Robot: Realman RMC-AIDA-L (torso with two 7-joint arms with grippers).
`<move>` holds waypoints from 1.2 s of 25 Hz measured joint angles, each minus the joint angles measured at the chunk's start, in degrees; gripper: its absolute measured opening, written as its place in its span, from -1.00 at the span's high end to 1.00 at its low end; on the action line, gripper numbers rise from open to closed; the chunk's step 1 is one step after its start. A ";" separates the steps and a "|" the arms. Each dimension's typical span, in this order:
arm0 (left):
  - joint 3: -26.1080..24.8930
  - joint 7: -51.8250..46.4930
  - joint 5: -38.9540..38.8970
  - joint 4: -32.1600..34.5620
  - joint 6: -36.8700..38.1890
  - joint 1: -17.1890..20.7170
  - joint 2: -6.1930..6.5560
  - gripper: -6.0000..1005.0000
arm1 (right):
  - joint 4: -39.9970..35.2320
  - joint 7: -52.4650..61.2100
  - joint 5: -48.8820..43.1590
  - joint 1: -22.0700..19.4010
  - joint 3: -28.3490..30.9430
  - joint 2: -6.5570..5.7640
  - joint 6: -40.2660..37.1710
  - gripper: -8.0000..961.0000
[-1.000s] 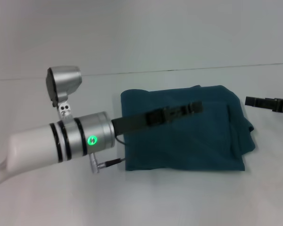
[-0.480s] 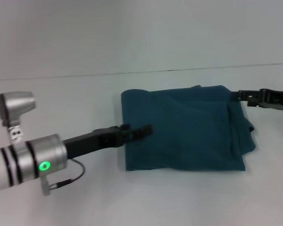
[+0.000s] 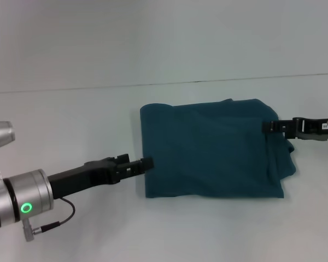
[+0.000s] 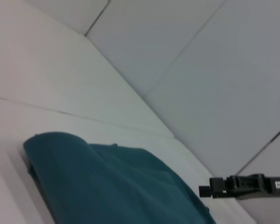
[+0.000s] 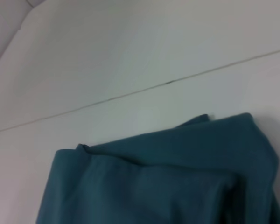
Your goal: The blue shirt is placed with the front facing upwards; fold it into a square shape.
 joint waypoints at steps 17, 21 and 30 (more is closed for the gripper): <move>-0.38 1.68 2.51 1.03 2.98 -0.51 0.17 -0.93 | -2.78 -0.46 0.41 -0.65 0.40 0.31 -1.67 -0.87; -0.41 1.68 2.53 0.91 2.87 -0.51 0.09 -0.93 | -3.70 -0.42 1.25 -0.55 0.28 0.35 -2.45 -0.87; -0.50 1.68 2.49 0.86 2.84 -0.55 0.01 -0.93 | -0.14 -0.57 1.02 0.44 -3.15 1.70 2.76 -0.87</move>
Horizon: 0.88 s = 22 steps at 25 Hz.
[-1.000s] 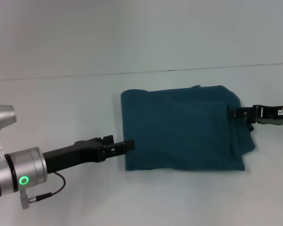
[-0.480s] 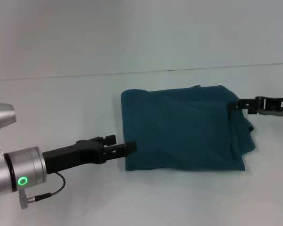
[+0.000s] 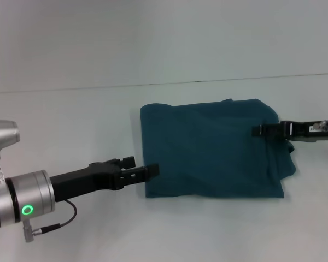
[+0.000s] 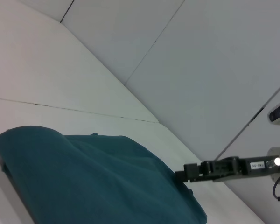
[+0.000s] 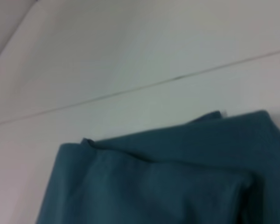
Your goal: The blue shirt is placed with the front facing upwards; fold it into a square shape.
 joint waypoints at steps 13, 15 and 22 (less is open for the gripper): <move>-0.52 -0.02 0.12 0.08 -0.22 0.13 -0.03 -0.92 | 0.90 0.00 -0.07 -0.41 -1.03 1.00 1.98 -0.87; -0.68 0.02 0.12 0.06 -0.22 0.27 -0.03 -0.92 | 1.28 0.00 -0.07 -0.13 -1.27 1.28 2.86 -0.87; -0.82 0.43 0.12 0.02 -0.23 0.38 0.06 -0.92 | 1.70 -0.07 -0.07 0.66 -2.14 2.20 4.34 -0.87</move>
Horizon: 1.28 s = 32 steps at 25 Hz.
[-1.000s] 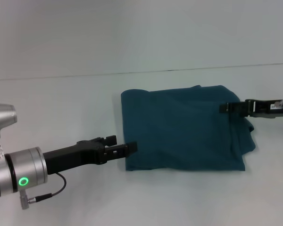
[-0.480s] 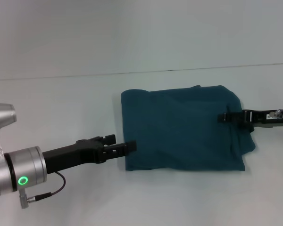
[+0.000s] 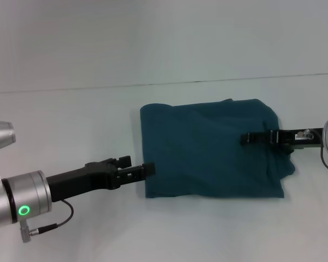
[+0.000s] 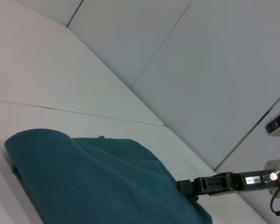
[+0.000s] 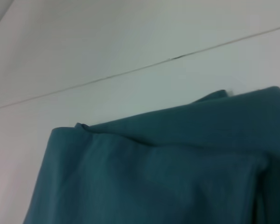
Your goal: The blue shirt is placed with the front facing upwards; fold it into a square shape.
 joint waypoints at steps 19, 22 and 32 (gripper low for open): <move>-1.27 0.16 -0.04 -0.26 -0.15 0.16 0.02 -0.92 | 0.24 -2.72 0.96 0.75 0.12 1.04 1.23 0.12; -1.32 0.16 -0.04 -0.25 -0.15 0.26 0.02 -0.92 | 0.24 -2.78 1.14 0.82 0.22 1.05 1.20 0.37; -1.31 0.17 -0.04 -0.23 -0.15 0.28 0.01 -0.92 | -0.05 -3.25 2.24 0.56 0.51 1.02 1.40 0.79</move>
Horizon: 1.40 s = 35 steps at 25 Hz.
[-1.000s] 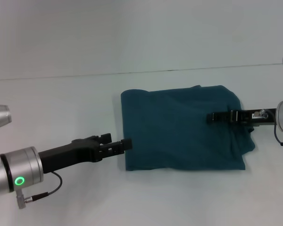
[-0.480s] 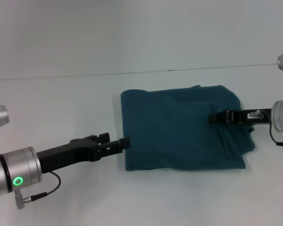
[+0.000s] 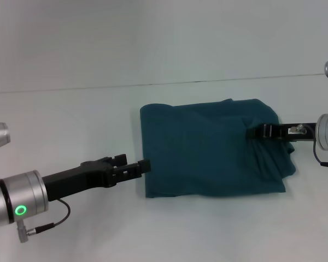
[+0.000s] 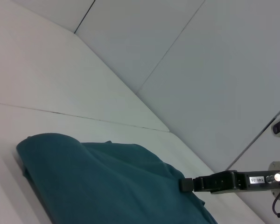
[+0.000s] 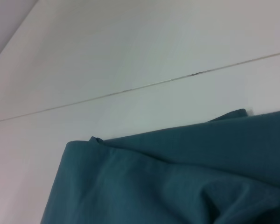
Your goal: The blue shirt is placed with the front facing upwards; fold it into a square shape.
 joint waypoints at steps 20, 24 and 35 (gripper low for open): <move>-1.60 -0.21 -0.45 -0.37 -0.10 0.25 -0.17 -0.92 | -10.97 2.36 4.30 0.35 0.05 -1.48 -6.64 0.88; -1.66 -0.37 -0.48 -0.52 -0.10 0.26 -0.17 -0.92 | -11.21 2.74 4.31 -0.45 0.11 -1.99 -6.84 0.88; -1.67 -0.62 -0.53 -0.63 -0.08 -0.16 -0.26 -0.92 | -8.24 2.11 3.91 -2.79 -0.20 -1.70 -3.48 0.88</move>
